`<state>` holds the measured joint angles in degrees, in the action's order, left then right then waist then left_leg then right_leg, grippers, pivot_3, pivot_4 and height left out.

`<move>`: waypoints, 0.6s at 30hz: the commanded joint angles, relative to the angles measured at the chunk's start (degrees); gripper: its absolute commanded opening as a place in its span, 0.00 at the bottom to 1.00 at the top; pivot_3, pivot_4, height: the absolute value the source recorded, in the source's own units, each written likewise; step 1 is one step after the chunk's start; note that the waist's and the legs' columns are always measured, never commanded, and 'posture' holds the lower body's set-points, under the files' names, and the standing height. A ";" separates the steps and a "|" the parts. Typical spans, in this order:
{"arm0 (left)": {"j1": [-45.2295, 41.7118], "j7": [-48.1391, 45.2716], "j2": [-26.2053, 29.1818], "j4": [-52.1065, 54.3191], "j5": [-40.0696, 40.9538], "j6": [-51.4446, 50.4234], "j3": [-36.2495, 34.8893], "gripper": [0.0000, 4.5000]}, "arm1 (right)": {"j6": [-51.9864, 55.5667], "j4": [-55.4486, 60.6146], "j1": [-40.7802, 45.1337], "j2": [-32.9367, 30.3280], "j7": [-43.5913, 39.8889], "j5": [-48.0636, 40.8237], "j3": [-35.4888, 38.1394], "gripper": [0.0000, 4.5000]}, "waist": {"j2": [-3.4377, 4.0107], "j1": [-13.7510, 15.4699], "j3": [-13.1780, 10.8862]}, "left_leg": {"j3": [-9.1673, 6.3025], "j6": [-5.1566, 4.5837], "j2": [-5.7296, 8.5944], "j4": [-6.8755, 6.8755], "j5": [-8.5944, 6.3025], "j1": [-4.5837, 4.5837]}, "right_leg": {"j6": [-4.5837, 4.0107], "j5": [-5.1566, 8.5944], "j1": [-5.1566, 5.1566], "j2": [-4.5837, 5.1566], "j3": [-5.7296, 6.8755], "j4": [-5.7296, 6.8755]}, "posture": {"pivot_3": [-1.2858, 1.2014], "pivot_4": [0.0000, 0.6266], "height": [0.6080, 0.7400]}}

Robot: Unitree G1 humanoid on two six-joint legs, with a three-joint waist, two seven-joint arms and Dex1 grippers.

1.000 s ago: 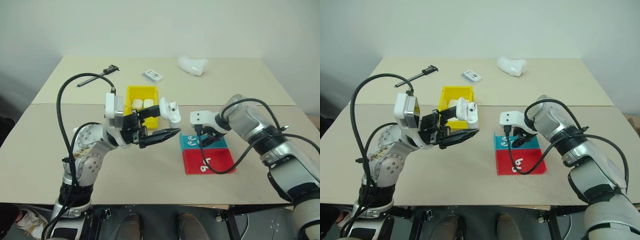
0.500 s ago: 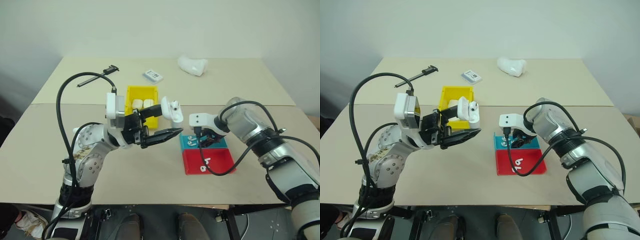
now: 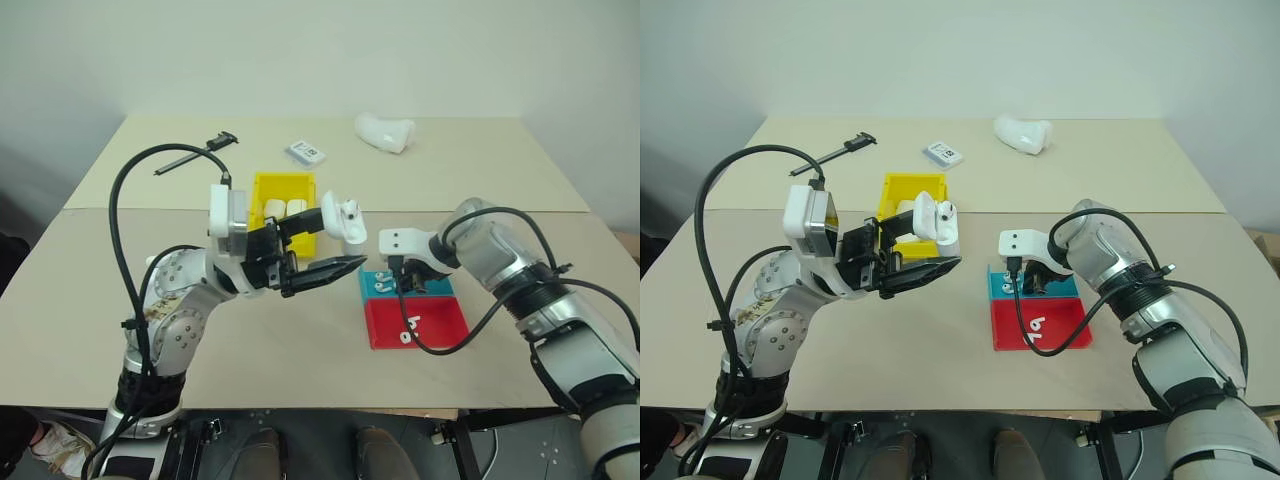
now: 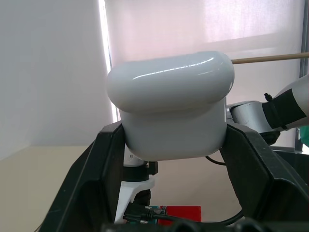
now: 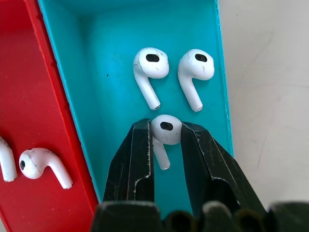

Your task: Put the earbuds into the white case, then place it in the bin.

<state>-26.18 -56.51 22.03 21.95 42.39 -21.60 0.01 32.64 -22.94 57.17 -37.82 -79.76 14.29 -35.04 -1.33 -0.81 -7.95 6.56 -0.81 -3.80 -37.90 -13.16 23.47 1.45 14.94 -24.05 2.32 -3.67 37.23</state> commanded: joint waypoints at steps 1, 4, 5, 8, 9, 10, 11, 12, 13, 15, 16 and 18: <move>-0.86 -0.74 0.34 1.12 1.41 -0.15 0.15 0.62 | 3.89 0.51 0.45 -0.71 0.11 -1.80 4.32 0.14 | 0.00 0.00 0.00 | 0.00 0.00 0.00 0.00 0.00 0.01 | 0.00 0.00 -0.01 0.00 0.00 0.00 | 0.52 0.24 1.00; -1.29 -2.03 0.57 -0.08 1.85 -0.19 0.22 0.62 | 8.65 2.03 1.33 -2.50 1.65 -5.00 10.56 0.14 | 0.00 0.03 0.00 | -0.01 0.00 0.01 0.00 0.00 0.11 | 0.00 0.00 -0.10 0.00 -0.01 -0.01 | 0.52 0.24 1.00; -1.86 -2.77 0.45 -0.87 2.09 -0.15 0.28 0.62 | 9.81 4.19 0.55 -3.15 2.45 -7.63 14.71 0.14 | 0.01 0.07 -0.01 | 0.00 0.00 0.00 0.00 0.00 0.13 | 0.00 0.00 -0.12 0.00 -0.01 -0.01 | 0.52 0.24 1.00; -3.72 -4.25 -0.45 -3.16 2.34 0.15 0.48 0.62 | 12.10 11.63 -3.15 -3.38 4.75 -16.09 26.70 0.14 | 0.02 0.43 -0.01 | 0.00 0.00 0.01 0.00 0.00 0.20 | 0.00 0.00 -0.15 0.01 0.01 -0.04 | 0.52 0.24 1.00; -4.46 -4.86 -0.80 -4.30 2.18 0.38 0.64 0.62 | 13.81 15.62 -5.21 -2.40 5.88 -20.44 32.93 0.14 | 0.02 0.48 -0.01 | -0.01 0.00 0.01 0.00 0.00 0.22 | 0.00 0.00 -0.12 0.01 0.07 -0.08 | 0.52 0.24 1.00; -5.11 -5.54 -1.04 -5.41 1.94 0.60 0.81 0.62 | 16.29 20.27 -7.36 -0.62 7.67 -25.19 39.88 0.14 | 0.01 0.62 -0.01 | -0.01 0.00 0.01 0.00 0.00 0.22 | 0.00 0.00 -0.12 0.01 0.07 -0.08 | 0.52 0.24 1.00; -5.50 -6.13 -1.14 -6.20 1.73 0.75 0.92 0.62 | 18.38 24.02 -9.05 0.72 9.31 -28.78 44.75 0.14 | 0.01 0.69 -0.01 | -0.02 0.00 0.00 0.01 0.00 0.22 | 0.00 0.00 -0.08 0.00 0.09 -0.09 | 0.52 0.24 1.00; -5.83 -6.83 -1.09 -6.92 1.68 0.72 0.95 0.62 | 20.77 27.73 -10.54 2.34 11.07 -32.43 49.37 0.14 | 0.01 0.68 -0.01 | -0.06 0.00 0.01 0.01 0.00 0.22 | 0.01 0.00 -0.08 0.00 0.08 -0.08 | 0.52 0.24 1.00; -6.20 -7.69 -0.89 -7.71 1.74 0.40 1.09 0.62 | 24.11 32.54 -11.86 4.59 12.93 -37.32 54.24 0.14 | 0.02 0.65 -0.01 | -0.08 0.00 0.01 0.01 0.00 0.22 | 0.01 0.00 -0.09 0.00 0.05 -0.04 | 0.52 0.24 1.00; -6.94 -8.64 -1.02 -9.19 1.17 0.51 1.52 0.62 | 31.64 41.28 -13.20 9.07 17.30 -46.71 61.32 0.14 | 0.04 0.42 0.00 | -0.14 0.00 0.00 0.01 0.00 0.21 | 0.01 0.00 -0.11 -0.01 0.02 -0.01 | 0.52 0.24 1.00; -7.33 -8.81 -1.33 -9.84 0.90 0.61 1.72 0.62 | 34.12 45.01 -13.74 11.04 19.65 -50.46 63.28 0.14 | 0.05 0.21 0.00 | -0.18 0.01 0.00 0.01 0.00 0.20 | 0.01 0.00 -0.12 -0.01 0.01 0.03 | 0.52 0.24 1.00; -8.21 -8.79 -2.26 -10.95 0.34 0.75 2.30 0.62 | 37.52 50.89 -14.70 14.94 24.17 -57.95 66.02 0.14 | 0.06 0.04 0.01 | -0.26 0.02 -0.01 0.01 0.01 0.15 | 0.01 0.00 -0.10 -0.01 0.01 0.07 | 0.52 0.24 1.00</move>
<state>-32.37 -64.87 20.40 10.57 42.79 -21.60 1.87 66.86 22.22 42.82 -24.59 -59.24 -36.43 28.17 -1.28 -0.78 -7.94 6.29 -0.79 -3.82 -37.89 -13.15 23.60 1.45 14.94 -24.14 2.31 -3.66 37.31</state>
